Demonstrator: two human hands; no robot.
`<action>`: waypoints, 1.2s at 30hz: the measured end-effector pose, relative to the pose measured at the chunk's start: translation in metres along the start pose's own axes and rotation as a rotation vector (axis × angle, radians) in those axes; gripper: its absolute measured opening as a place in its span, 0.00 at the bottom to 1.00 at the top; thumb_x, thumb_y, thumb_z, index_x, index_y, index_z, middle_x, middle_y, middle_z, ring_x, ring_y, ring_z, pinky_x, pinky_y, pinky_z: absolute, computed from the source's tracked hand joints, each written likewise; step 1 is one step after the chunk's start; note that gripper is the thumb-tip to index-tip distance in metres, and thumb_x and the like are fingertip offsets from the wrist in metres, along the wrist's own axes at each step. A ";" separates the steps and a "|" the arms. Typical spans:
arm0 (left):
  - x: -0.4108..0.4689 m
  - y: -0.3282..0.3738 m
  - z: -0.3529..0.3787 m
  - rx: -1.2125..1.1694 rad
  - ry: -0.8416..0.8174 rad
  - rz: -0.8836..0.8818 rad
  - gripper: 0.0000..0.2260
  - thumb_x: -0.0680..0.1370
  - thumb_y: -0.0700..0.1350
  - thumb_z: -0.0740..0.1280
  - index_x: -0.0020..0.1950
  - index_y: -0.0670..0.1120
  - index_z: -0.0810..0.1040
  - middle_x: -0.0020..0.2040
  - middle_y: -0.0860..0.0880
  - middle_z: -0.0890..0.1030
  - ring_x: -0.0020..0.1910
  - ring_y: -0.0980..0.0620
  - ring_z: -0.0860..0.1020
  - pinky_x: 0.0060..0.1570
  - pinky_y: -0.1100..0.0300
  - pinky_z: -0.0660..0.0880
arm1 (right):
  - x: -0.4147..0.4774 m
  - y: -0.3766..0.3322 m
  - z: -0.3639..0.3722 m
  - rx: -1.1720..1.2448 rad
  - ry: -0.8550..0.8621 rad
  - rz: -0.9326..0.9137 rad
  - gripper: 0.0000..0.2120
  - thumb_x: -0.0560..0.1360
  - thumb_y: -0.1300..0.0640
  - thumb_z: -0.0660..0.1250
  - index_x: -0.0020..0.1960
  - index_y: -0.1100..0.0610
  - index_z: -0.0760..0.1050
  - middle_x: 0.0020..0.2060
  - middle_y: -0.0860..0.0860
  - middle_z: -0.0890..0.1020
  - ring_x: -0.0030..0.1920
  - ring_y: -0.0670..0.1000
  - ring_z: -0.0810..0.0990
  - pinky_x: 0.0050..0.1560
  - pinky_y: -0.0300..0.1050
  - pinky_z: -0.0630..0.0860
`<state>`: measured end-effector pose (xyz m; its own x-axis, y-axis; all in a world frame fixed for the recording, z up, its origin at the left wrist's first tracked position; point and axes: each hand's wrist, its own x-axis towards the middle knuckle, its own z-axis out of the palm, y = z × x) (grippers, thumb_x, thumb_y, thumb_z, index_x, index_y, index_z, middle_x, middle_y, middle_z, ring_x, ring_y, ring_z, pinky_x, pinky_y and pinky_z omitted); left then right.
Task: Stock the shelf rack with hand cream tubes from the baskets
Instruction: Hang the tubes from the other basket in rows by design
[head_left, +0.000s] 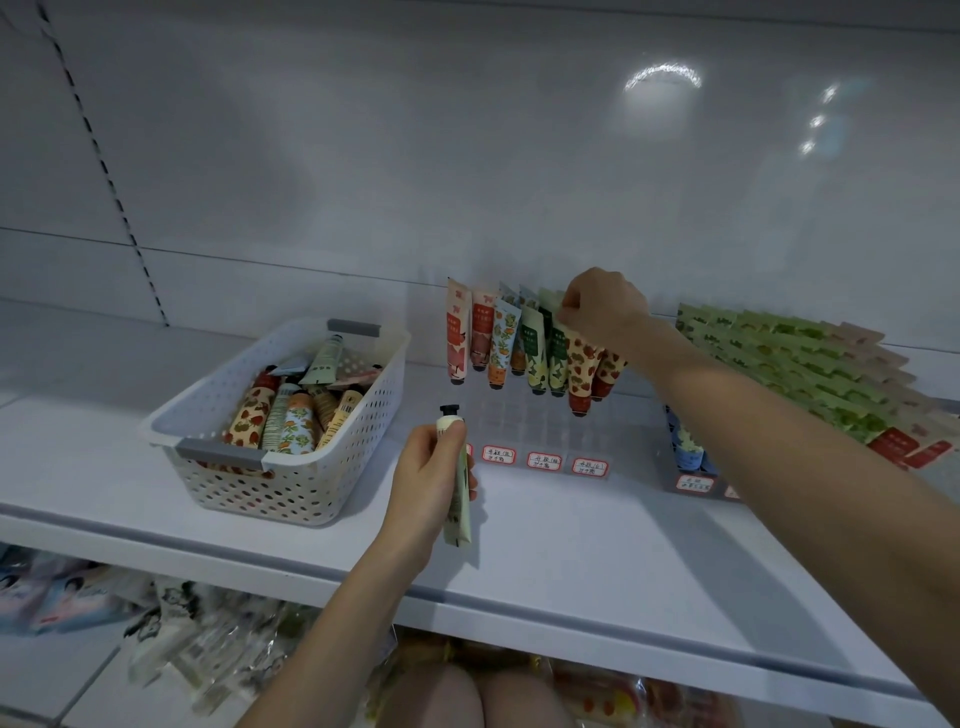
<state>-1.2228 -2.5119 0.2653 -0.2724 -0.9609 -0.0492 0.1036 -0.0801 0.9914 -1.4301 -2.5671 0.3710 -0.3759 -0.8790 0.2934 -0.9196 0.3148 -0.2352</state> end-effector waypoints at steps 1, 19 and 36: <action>0.000 0.000 -0.001 -0.001 0.003 0.002 0.08 0.80 0.48 0.59 0.47 0.44 0.71 0.36 0.46 0.75 0.34 0.51 0.74 0.41 0.55 0.75 | -0.001 -0.001 -0.001 0.013 0.032 -0.035 0.09 0.77 0.60 0.60 0.48 0.62 0.78 0.43 0.57 0.80 0.44 0.56 0.78 0.39 0.44 0.70; -0.002 0.001 0.004 0.010 -0.004 -0.008 0.08 0.80 0.48 0.59 0.47 0.44 0.71 0.36 0.46 0.75 0.33 0.51 0.74 0.41 0.56 0.75 | -0.011 0.006 0.001 0.009 0.032 -0.082 0.09 0.76 0.62 0.60 0.46 0.63 0.79 0.44 0.58 0.82 0.46 0.56 0.80 0.40 0.44 0.73; -0.003 0.002 0.003 0.029 0.002 -0.007 0.08 0.80 0.48 0.59 0.47 0.44 0.71 0.37 0.46 0.75 0.35 0.50 0.75 0.45 0.52 0.75 | -0.017 0.007 0.001 0.050 0.060 -0.133 0.09 0.77 0.56 0.63 0.52 0.61 0.76 0.49 0.56 0.80 0.50 0.55 0.77 0.44 0.44 0.71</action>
<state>-1.2247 -2.5078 0.2676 -0.2714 -0.9608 -0.0566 0.0738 -0.0794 0.9941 -1.4301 -2.5505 0.3638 -0.2587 -0.8881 0.3799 -0.9554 0.1774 -0.2359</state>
